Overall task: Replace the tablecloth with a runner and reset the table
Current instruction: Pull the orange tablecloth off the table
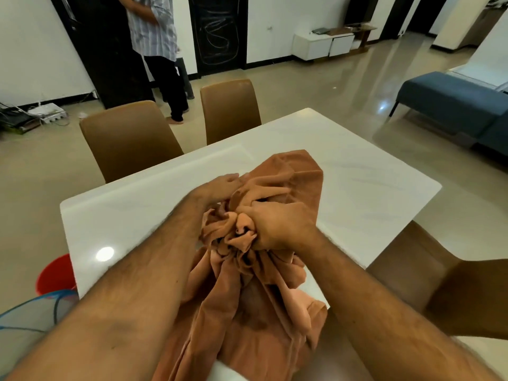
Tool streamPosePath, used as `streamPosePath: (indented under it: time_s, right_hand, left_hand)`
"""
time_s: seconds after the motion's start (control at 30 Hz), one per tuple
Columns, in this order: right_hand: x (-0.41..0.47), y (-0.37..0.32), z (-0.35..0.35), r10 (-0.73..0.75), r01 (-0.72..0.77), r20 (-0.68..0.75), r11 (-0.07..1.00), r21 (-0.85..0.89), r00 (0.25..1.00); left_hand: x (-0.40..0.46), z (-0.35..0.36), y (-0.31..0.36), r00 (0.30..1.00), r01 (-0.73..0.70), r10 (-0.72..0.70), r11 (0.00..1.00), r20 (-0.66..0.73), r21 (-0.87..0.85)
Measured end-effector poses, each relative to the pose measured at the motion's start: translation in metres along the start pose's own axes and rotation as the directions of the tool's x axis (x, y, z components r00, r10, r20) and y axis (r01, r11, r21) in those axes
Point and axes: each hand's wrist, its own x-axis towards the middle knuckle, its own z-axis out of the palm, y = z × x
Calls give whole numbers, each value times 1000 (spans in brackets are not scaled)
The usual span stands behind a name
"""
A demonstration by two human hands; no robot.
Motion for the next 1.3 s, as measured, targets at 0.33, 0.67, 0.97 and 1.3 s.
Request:
streamPosePath:
  time_s: [0.33, 0.67, 0.97, 1.3]
  right_hand:
    - [-10, 34, 45, 135, -129, -14, 967, 220, 991]
    - [5, 66, 53, 304, -217, -122, 858, 465, 945]
    - [17, 74, 61, 346, -215, -151, 813, 542, 926]
    - [35, 71, 54, 349, -220, -305, 896, 386, 886]
  left_hand:
    - [30, 22, 8, 989, 16, 23, 966, -147, 260]
    - [-4, 14, 4, 983, -168, 184, 919, -12, 357]
    - [-20, -2, -48, 986, -149, 114, 926, -119, -346]
    - [-64, 91, -206, 944, 276, -324, 875, 58, 399]
